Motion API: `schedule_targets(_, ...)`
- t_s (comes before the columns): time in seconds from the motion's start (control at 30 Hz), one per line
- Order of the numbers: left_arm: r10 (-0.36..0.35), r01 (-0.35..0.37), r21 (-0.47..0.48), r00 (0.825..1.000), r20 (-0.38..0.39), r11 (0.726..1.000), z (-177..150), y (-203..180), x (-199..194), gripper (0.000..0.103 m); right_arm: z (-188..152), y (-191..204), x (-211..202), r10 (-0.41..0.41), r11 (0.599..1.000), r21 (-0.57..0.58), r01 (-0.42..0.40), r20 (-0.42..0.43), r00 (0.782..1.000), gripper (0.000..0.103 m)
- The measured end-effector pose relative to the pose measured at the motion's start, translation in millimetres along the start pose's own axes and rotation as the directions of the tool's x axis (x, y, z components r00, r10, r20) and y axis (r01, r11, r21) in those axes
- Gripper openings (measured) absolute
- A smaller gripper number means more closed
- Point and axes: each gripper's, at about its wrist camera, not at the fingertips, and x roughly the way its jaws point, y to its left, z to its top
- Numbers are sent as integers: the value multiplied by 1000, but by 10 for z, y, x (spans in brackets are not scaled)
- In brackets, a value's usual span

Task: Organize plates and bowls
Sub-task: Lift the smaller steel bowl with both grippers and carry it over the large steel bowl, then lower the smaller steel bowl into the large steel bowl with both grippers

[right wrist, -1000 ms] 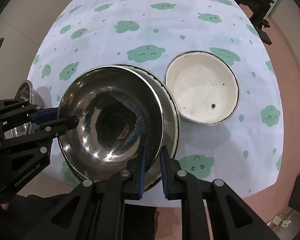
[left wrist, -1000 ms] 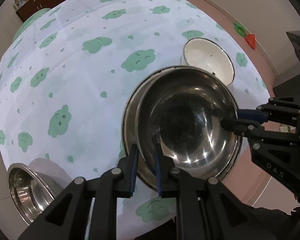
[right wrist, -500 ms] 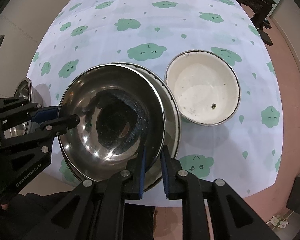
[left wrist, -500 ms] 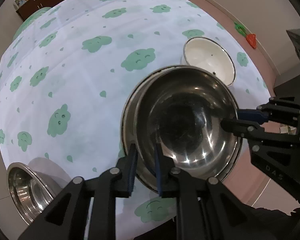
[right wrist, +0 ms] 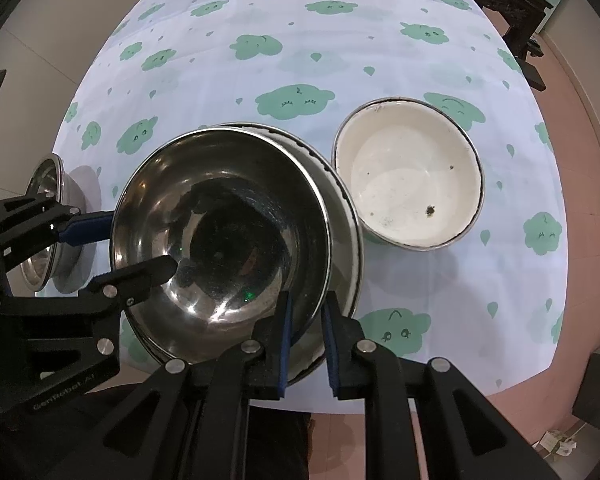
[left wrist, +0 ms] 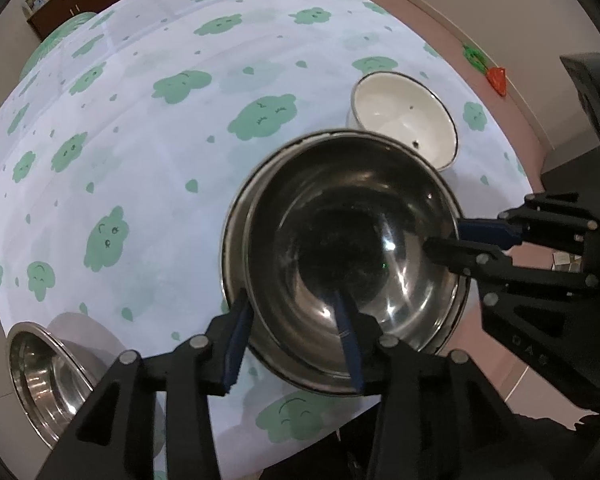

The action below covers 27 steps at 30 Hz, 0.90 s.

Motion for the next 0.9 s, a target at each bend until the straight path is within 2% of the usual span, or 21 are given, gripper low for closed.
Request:
schedule_targets(0.2,-7,7,-15,1000,5,1000,-5,16,-39,47,4,9,-14,12,1000,5,-12,-10,1000,22)
schedule_targets(0.33,-4,4,-8,1000,23,1000,-6,9,-93,52,22,17,-124,60,998,23,-61,23,998,24)
schedule_targets(0.9,19,-17,-26,996,91,1000,27,116,-276,52,76,72,-246,60,998,19,-62,70,996,24)
